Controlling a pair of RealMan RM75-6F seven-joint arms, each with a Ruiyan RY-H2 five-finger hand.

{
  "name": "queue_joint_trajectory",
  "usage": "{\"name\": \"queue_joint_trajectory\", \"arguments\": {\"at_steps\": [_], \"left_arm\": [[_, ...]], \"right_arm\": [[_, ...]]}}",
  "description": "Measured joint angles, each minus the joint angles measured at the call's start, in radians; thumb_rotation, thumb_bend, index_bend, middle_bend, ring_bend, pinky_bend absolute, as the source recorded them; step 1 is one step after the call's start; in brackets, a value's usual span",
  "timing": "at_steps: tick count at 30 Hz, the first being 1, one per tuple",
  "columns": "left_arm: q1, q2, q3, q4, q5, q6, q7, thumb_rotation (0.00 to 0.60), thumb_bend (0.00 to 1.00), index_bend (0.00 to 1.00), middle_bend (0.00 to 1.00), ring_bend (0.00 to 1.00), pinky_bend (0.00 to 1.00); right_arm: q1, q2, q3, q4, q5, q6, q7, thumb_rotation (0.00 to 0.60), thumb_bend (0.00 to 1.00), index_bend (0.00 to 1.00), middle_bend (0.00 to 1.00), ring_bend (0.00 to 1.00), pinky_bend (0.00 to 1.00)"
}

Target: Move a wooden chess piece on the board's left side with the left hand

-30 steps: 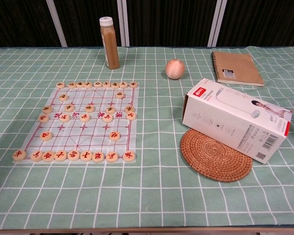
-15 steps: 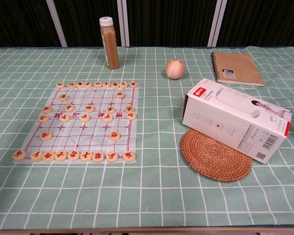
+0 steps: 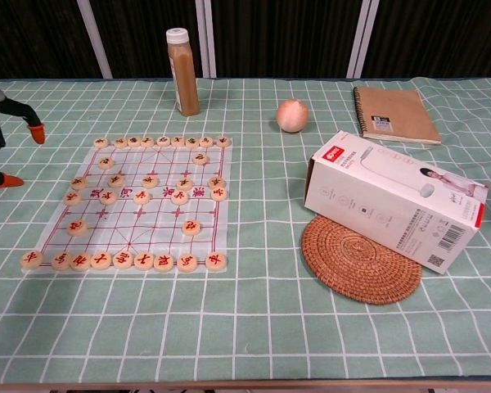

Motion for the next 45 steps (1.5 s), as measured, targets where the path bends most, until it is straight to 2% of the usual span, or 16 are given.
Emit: {"name": "queue_joint_trajectory", "arguments": {"at_steps": [9, 18, 26, 31, 45], "left_arm": [[-0.08, -0.07, 0.011, 0.094, -0.112, -0.061, 0.096, 0.6, 0.22, 0.46, 1.0, 0.91, 0.93], [-0.123, -0.122, 0.033, 0.149, -0.177, -0.086, 0.135, 0.6, 0.24, 0.46, 1.0, 0.91, 0.93], [-0.139, -0.143, 0.049, 0.178, -0.194, -0.083, 0.128, 0.6, 0.26, 0.46, 1.0, 0.91, 0.93], [-0.149, -0.153, 0.055, 0.194, -0.199, -0.083, 0.122, 0.6, 0.31, 0.47, 1.0, 0.91, 0.93], [-0.175, -0.171, 0.071, 0.218, -0.216, -0.082, 0.123, 0.6, 0.31, 0.47, 1.0, 0.91, 0.93]], "right_arm": [[0.003, 0.003, 0.003, -0.002, 0.008, -0.008, 0.009, 0.6, 0.34, 0.0, 0.0, 0.0, 0.0], [0.004, 0.004, 0.005, 0.0, 0.01, -0.009, 0.015, 0.6, 0.34, 0.0, 0.0, 0.0, 0.0], [0.003, 0.004, 0.004, 0.0, 0.009, -0.008, 0.018, 0.6, 0.34, 0.0, 0.0, 0.0, 0.0], [0.003, 0.003, 0.005, 0.0, 0.009, -0.007, 0.018, 0.6, 0.34, 0.0, 0.0, 0.0, 0.0], [0.004, 0.004, 0.005, 0.0, 0.009, -0.006, 0.02, 0.6, 0.34, 0.0, 0.0, 0.0, 0.0]]}}
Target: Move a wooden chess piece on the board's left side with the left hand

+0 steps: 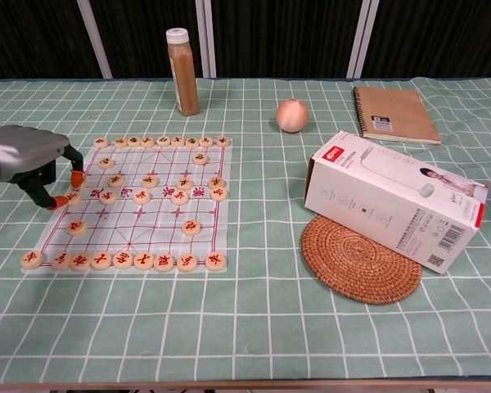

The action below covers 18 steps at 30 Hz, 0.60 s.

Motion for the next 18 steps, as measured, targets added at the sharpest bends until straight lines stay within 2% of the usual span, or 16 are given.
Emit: {"name": "queue_joint_trajectory", "arguments": {"at_steps": [18], "left_arm": [[-0.016, -0.02, 0.019, 0.027, -0.014, 0.008, -0.011, 0.6, 0.31, 0.47, 1.0, 0.91, 0.93]], "right_arm": [[-0.001, 0.002, 0.0, -0.011, 0.009, -0.005, 0.002, 0.6, 0.34, 0.0, 0.0, 0.0, 0.0]]}}
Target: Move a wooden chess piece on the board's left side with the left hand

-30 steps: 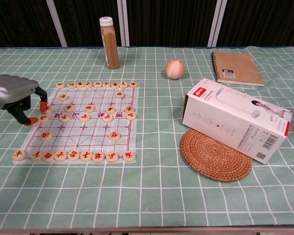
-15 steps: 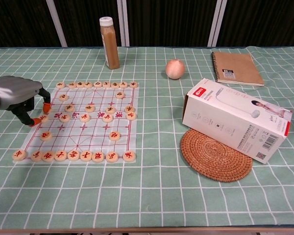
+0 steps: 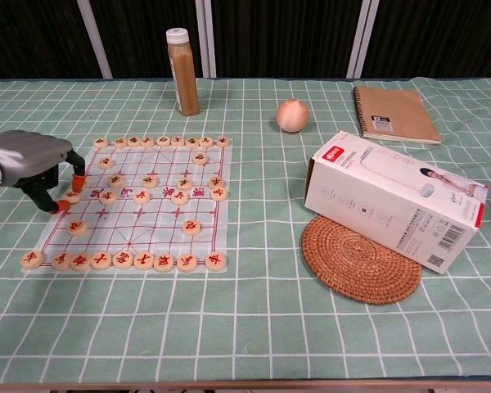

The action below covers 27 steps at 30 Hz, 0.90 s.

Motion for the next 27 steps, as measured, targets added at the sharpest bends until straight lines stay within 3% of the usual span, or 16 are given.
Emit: {"name": "queue_joint_trajectory", "arguments": {"at_steps": [27], "left_arm": [[-0.019, -0.006, 0.017, 0.012, -0.018, 0.008, -0.005, 0.6, 0.31, 0.46, 1.0, 0.91, 0.93]], "right_arm": [[-0.001, 0.001, 0.0, -0.005, 0.003, 0.0, -0.002, 0.6, 0.34, 0.0, 0.0, 0.0, 0.0]]}}
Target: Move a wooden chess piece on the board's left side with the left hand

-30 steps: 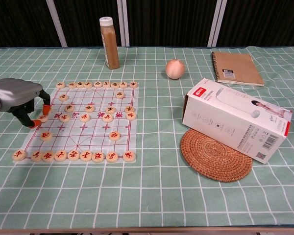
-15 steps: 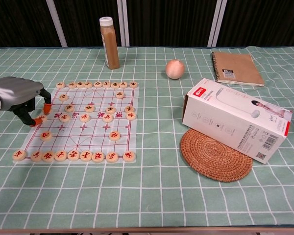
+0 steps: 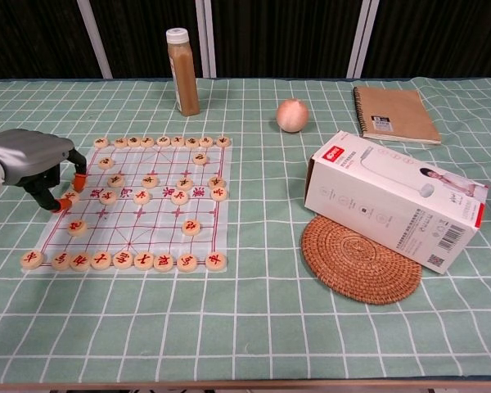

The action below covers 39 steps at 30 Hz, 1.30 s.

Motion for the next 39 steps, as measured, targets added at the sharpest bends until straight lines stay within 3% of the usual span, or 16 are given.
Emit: {"name": "queue_joint_trajectory", "arguments": {"at_steps": [26, 39], "left_arm": [[-0.004, 0.004, 0.01, -0.008, 0.0, 0.013, -0.006, 0.6, 0.35, 0.52, 1.0, 0.91, 0.93], [-0.028, 0.048, -0.025, -0.049, 0.014, 0.034, -0.009, 0.6, 0.35, 0.52, 1.0, 0.91, 0.93]], "right_arm": [[-0.001, 0.001, 0.0, -0.004, 0.002, 0.0, 0.003, 0.6, 0.34, 0.0, 0.0, 0.0, 0.0], [-0.002, 0.0, 0.0, -0.003, 0.0, 0.002, 0.005, 0.6, 0.34, 0.0, 0.0, 0.0, 0.0]]}}
